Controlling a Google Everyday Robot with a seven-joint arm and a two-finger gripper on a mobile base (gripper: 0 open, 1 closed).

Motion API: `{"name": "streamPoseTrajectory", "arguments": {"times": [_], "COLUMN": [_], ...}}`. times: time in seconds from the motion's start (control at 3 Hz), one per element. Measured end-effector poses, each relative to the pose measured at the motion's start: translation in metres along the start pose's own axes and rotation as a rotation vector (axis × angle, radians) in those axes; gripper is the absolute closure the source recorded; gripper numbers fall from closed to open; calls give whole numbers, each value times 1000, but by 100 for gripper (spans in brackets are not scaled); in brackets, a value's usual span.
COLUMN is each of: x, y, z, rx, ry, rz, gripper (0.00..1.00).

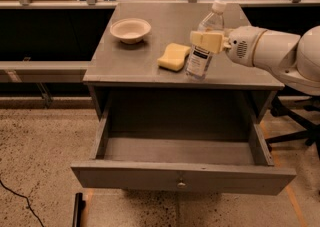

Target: Place blue plastic bottle into top drawer

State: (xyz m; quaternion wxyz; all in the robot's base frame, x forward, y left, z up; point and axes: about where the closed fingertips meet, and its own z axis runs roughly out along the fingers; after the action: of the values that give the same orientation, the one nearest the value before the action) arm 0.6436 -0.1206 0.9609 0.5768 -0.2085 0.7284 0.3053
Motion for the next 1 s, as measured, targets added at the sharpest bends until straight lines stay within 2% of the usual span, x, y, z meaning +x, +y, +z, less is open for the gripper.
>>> {"name": "streamPoseTrajectory", "arguments": {"times": [0.33, 0.67, 1.0], "x": [1, 0, 14], "y": [0, 8, 30], "z": [0, 6, 7], "rx": [0, -28, -71], "ry": [1, -7, -4], "rz": [1, 6, 41], "gripper": [100, 100, 100]}}
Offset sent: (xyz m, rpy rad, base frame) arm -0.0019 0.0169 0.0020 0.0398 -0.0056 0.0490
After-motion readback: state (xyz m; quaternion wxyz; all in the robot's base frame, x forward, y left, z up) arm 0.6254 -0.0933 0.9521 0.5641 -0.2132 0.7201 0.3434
